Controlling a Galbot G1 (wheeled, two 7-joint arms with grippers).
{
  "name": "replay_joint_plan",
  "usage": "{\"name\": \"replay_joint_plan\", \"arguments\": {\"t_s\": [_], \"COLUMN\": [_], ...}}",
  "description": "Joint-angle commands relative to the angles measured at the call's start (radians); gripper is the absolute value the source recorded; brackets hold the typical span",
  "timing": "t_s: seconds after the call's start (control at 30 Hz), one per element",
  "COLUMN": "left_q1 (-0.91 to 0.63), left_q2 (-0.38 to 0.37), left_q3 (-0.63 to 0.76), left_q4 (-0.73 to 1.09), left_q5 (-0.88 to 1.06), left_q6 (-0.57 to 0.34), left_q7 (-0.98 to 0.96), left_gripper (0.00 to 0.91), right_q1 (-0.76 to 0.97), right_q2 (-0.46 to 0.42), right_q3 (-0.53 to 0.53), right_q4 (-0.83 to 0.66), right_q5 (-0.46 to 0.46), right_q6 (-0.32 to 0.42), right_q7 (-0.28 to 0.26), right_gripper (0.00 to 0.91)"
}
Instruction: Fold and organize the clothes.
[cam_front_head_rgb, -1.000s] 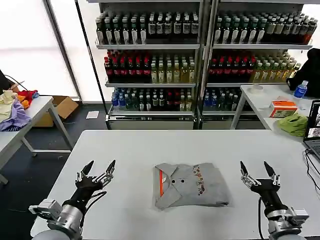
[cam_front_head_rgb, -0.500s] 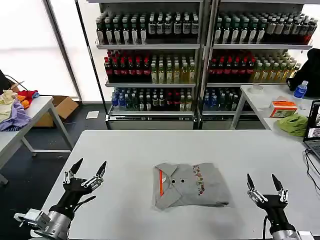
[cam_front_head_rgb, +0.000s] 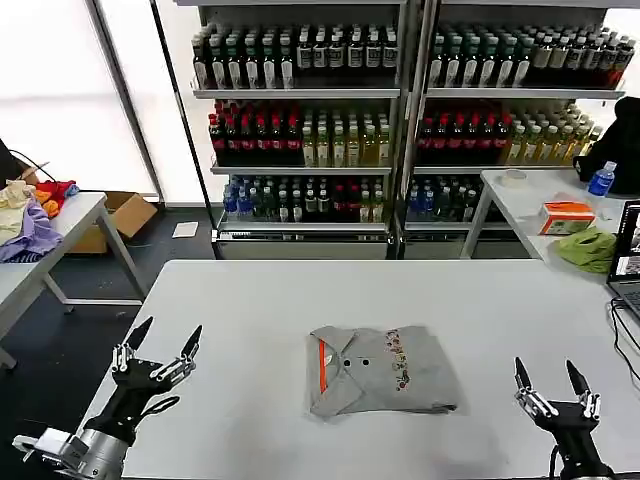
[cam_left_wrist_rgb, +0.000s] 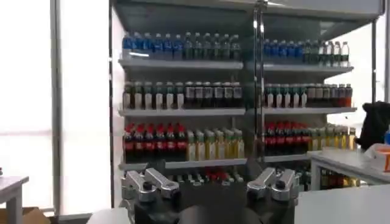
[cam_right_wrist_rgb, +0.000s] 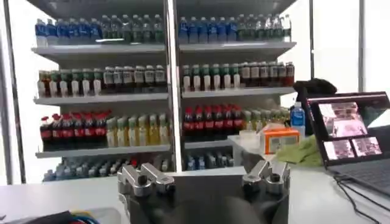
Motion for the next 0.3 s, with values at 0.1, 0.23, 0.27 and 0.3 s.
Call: {"name": "replay_joint_plan", "arguments": {"t_s": [0.1,0.23,0.27,0.3], "left_q1": [0.016,0.017,0.016,0.015], "left_q2": [-0.017,-0.030,-0.034,-0.036], "left_q3": [-0.017,0.021,0.030,0.033], "left_q4": [0.017,0.017,0.018,0.017], "left_q5": [0.018,0.040,0.045,0.045], "left_q6": [-0.006,-0.009,-0.010,-0.012], "left_q7": [0.038,0.042,0.043,0.042], "left_gripper": [0.907,0.907,0.907,0.907], "right_q1": [-0.032,-0.032,-0.033,-0.034], "right_q2": [-0.005,0.001,0.005,0.007], "right_q3": [0.036,0.023,0.014,0.012], "right_q4": [0.048,0.047,0.049,0.051], "right_q5": [0.031,0.009,0.005,0.004], "right_q6": [-0.020,-0.012,-0.011,-0.010], "right_q7": [-0.017,-0.025,-0.026,-0.026], "right_gripper": [0.907,0.907,0.907,0.907]}}
